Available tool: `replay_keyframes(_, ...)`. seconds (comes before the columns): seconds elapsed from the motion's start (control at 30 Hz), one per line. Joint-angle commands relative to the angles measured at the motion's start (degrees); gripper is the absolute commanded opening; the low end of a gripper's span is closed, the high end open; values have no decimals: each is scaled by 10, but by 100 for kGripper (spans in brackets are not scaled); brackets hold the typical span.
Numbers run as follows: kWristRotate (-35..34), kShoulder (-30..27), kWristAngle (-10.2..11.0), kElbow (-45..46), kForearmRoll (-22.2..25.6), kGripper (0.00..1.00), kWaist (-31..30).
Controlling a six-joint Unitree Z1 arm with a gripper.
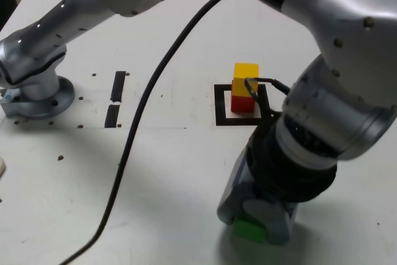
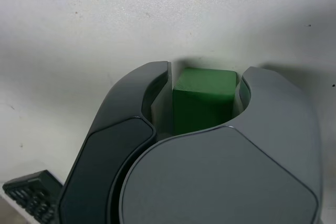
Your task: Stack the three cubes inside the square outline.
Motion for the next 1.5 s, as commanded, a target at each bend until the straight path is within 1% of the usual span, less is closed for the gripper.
replay_keyframes(0.0,1,0,4,-3,6,16,3)
replay_keyframes(0.03,1,-4,9,-6,11,10,4)
replay_keyframes(0.07,1,-6,12,-7,15,8,5)
replay_keyframes(0.23,-8,-28,26,6,28,5,7)
replay_keyframes(0.37,-37,-98,56,40,29,4,9)
replay_keyframes(0.5,-51,-189,91,73,30,4,16)
replay_keyframes(0.53,-55,-208,95,82,30,4,20)
replay_keyframes(0.6,-65,-246,100,106,31,4,31)
replay_keyframes(0.73,-75,-295,106,151,31,4,61)
replay_keyframes(0.83,-71,-335,130,196,31,4,94)
replay_keyframes(0.87,-62,-353,142,217,31,4,115)
replay_keyframes(0.9,-53,-364,150,230,31,4,131)
replay_keyframes(0.97,-26,-374,159,242,30,4,168)
replay_keyframes(1.07,-4,-372,162,243,30,4,196)
replay_keyframes(1.17,9,-363,159,241,30,4,211)
replay_keyframes(1.27,15,-345,146,232,30,4,220)
replay_keyframes(1.47,16,-303,112,218,28,4,234)
